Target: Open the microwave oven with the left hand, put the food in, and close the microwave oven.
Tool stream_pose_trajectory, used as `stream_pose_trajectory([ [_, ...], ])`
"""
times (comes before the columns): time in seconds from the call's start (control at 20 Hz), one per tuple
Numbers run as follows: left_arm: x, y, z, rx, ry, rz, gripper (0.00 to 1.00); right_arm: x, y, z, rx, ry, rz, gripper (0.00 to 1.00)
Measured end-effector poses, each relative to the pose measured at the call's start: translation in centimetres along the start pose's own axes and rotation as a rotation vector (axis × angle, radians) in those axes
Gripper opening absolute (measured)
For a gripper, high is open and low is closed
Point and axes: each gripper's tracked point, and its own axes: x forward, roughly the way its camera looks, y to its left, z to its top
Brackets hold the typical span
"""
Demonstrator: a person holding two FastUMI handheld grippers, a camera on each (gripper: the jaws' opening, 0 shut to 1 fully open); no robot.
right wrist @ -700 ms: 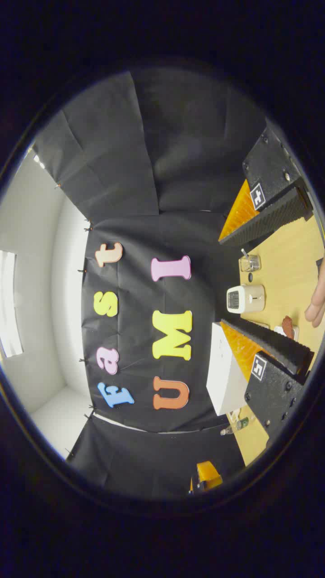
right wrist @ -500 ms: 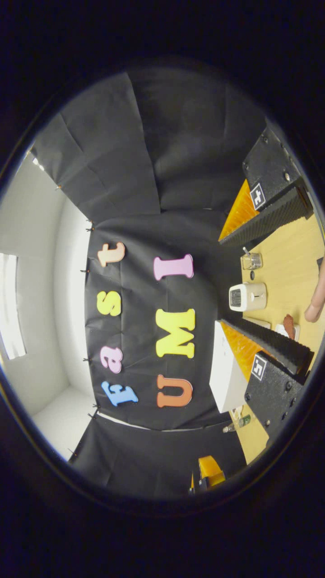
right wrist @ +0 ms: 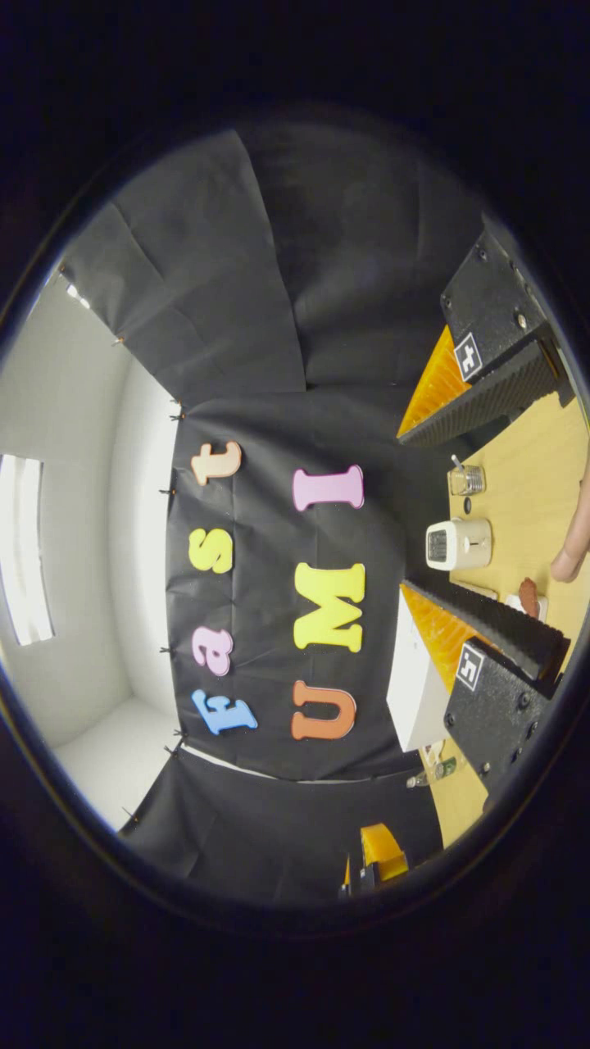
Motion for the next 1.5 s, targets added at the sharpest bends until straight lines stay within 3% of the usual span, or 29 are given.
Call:
stream_pose_trajectory([
  [0.05, 0.0, 0.0, -0.1, -0.002, 0.003, 0.0, 0.92, 0.0, 0.0, 0.0, 0.003, -0.001, 0.002, 0.9],
  [0.1, -0.1, 0.0, -0.3, -0.002, 0.004, 0.0, 0.92, 0.0, -0.1, -0.1, 0.003, -0.002, 0.002, 1.0],
  [0.15, 0.0, 0.0, -0.3, -0.002, -0.001, -0.001, 0.92, -0.1, -0.2, -0.1, 0.001, -0.005, 0.001, 1.0],
  [0.2, 0.1, -0.1, -0.3, -0.001, -0.004, -0.005, 0.92, -0.1, -0.2, -0.1, -0.002, -0.006, 0.0, 0.9],
  [0.25, 0.2, -0.2, -0.4, 0.001, -0.003, -0.006, 0.92, -0.1, -0.2, -0.2, -0.005, -0.007, 0.001, 0.9],
  [0.3, 0.2, -0.2, -0.5, 0.001, -0.003, -0.004, 0.92, -0.1, -0.1, -0.2, -0.009, -0.008, 0.005, 1.0],
  [0.35, 0.3, -0.2, -0.6, 0.002, -0.001, -0.003, 0.92, -0.2, 0.1, -0.3, -0.01, -0.01, 0.009, 0.9],
  [0.45, 0.5, -0.5, -1.0, 0.009, 0.006, -0.002, 0.92, -0.2, 0.1, -0.4, -0.013, -0.015, 0.014, 0.9],
  [0.5, 0.7, -0.6, -1.4, 0.013, 0.01, -0.002, 0.92, -0.2, 0.0, -0.5, -0.018, -0.015, 0.013, 1.0],
  [0.55, 1.0, -0.9, -1.7, 0.016, 0.017, -0.002, 0.92, -0.3, -0.1, -0.7, -0.021, -0.018, 0.014, 1.0],
  [0.6, 1.4, -1.1, -2.2, 0.016, 0.025, -0.002, 0.92, -0.4, -0.2, -0.7, -0.025, -0.023, 0.013, 0.9],
  [0.75, 2.7, -2.1, -3.4, 0.003, 0.048, -0.01, 0.92, -0.5, -1.2, -1.2, -0.031, -0.033, -0.004, 0.9],
  [0.8, 3.4, -2.4, -3.8, -0.002, 0.05, -0.017, 0.92, -0.4, -1.4, -1.3, -0.029, -0.036, -0.006, 1.0],
  [0.85, 4.2, -2.8, -4.2, -0.005, 0.053, -0.023, 0.92, -0.3, -1.6, -1.4, -0.028, -0.038, -0.008, 0.9],
  [0.9, 5.1, -3.2, -4.7, -0.006, 0.057, -0.026, 0.92, -0.2, -1.8, -1.4, -0.026, -0.039, -0.009, 0.9],
  [0.95, 6.1, -3.5, -5.3, -0.007, 0.062, -0.028, 0.92, -0.2, -2.1, -1.7, -0.028, -0.04, -0.012, 1.0],
  [1.2, 11.9, -6.5, -10.0, -0.039, 0.113, -0.067, 0.92, 0.5, -3.3, -2.5, -0.063, -0.043, -0.041, 1.0],
  [1.5, 18.4, -10.2, -16.6, 0.013, 0.157, -0.12, 0.92, 1.7, -4.3, -3.9, -0.031, -0.036, -0.042, 1.0],
])
